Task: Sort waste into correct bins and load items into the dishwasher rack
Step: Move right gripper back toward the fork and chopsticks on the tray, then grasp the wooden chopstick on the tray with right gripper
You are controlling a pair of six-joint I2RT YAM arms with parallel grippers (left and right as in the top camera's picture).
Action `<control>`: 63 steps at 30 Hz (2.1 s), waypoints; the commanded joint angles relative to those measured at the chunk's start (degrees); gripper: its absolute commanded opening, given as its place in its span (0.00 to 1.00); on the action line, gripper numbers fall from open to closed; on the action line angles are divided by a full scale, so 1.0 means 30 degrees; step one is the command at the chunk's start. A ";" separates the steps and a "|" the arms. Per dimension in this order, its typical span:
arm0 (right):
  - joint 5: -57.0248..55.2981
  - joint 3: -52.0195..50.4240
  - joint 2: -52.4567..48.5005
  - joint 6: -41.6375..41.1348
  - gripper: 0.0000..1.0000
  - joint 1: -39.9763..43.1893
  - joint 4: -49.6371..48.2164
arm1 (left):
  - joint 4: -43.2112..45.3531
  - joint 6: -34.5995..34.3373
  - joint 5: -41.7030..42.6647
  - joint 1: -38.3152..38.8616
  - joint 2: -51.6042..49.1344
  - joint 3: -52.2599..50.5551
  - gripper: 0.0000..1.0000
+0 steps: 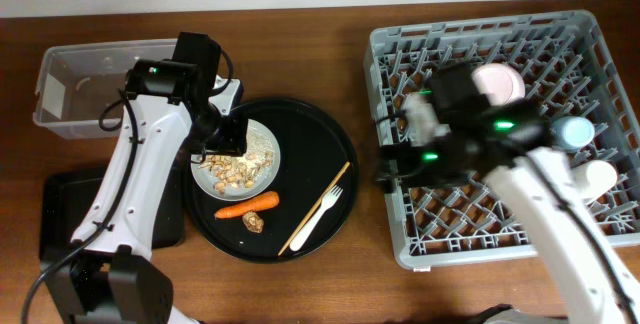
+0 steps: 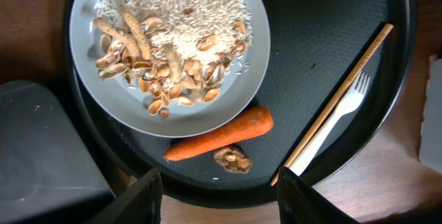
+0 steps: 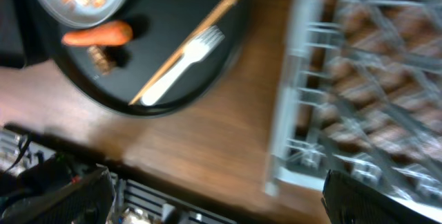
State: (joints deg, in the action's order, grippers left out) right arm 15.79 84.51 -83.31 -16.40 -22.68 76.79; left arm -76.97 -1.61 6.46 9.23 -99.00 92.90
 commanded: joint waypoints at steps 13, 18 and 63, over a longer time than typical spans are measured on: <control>-0.2637 -0.0087 -0.9464 -0.8750 0.96 -0.6273 -0.6732 | -0.0160 -0.0189 -0.0590 -0.2747 -0.0029 0.0007 0.52; -0.5974 -0.0087 -1.0010 -0.8874 0.85 -0.6018 -0.8007 | -0.0168 -0.0189 -0.0459 -0.2725 -0.0029 0.0007 0.52; -0.2667 -0.0102 -1.2364 -1.3078 0.49 -0.5938 -1.1715 | -0.0240 -0.0182 -0.0459 -0.2295 -0.0029 0.0007 0.53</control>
State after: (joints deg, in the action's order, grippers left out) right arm 4.12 84.40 -119.87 -53.39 -40.53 41.71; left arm -77.47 -1.58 4.91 2.13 -99.00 92.90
